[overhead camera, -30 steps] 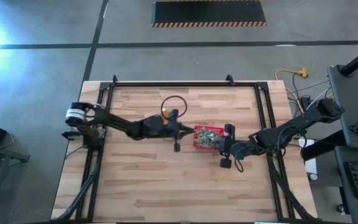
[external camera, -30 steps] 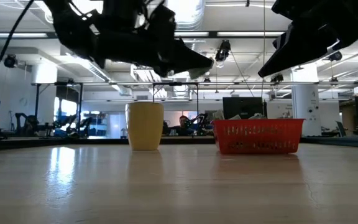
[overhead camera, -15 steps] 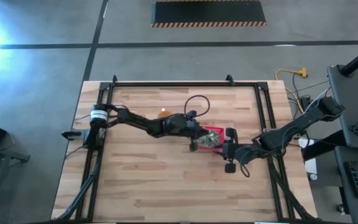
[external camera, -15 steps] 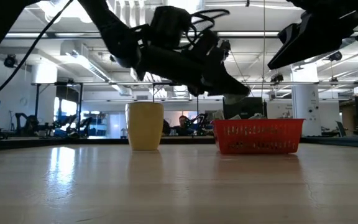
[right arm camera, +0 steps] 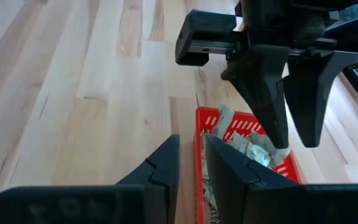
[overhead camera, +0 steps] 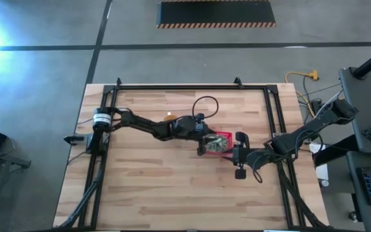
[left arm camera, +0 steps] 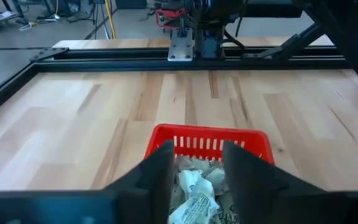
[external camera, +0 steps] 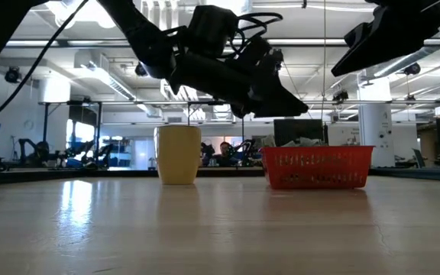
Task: Pick and place Stevia / Truvia into bins
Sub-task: Return to Home Position
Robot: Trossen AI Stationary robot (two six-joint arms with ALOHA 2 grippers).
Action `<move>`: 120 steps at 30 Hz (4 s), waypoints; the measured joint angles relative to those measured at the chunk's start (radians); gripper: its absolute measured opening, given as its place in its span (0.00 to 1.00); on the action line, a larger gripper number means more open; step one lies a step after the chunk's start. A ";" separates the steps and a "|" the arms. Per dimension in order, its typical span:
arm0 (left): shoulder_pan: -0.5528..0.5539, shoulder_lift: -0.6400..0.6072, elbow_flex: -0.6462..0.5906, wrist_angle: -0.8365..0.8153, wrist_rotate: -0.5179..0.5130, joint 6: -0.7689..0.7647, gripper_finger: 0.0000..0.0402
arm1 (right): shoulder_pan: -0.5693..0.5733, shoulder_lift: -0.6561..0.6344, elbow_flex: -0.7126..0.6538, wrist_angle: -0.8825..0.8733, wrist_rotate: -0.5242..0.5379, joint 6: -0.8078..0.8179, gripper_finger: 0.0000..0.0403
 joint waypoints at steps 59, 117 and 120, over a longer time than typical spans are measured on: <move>-0.008 -1.138 -1.168 0.526 -0.054 0.021 0.48 | -0.650 -0.844 -0.545 0.254 -0.624 -0.247 0.17; -0.104 -1.835 -1.181 -0.320 -0.088 0.025 0.48 | -0.568 -1.123 -0.625 0.244 -0.623 -0.128 0.17; -0.107 -1.845 -1.181 -0.339 -0.089 0.028 0.48 | -0.523 -1.124 -0.625 0.266 -0.586 -0.145 0.17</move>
